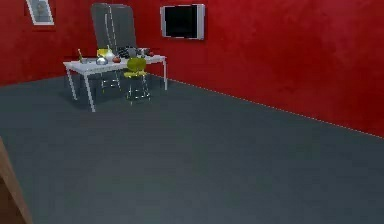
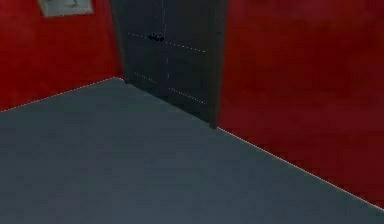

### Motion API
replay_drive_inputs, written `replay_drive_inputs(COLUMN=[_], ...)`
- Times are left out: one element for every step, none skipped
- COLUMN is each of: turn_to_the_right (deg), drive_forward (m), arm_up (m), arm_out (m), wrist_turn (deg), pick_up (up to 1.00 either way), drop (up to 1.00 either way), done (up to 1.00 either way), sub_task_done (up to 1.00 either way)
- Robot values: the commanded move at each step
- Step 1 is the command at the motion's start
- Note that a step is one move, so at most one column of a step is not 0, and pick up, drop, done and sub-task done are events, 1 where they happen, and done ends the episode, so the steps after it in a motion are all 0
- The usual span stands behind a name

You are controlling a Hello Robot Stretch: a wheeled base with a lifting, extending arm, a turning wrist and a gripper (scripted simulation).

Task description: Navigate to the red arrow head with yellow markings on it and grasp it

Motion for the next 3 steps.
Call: replay_drive_inputs(turn_to_the_right=[-18.0,0.0,-12.0], drive_forward=[0.00,1.00,0.00], arm_up=[0.00,0.00,0.00], arm_out=[0.00,0.00,0.00], wrist_turn=[0.0,0.0,0.0], pick_up=[0.00,0.00,0.00], drop=[0.00,0.00,0.00], done=[0.00,0.00,0.00], sub_task_done=[0.00,0.00,0.00])
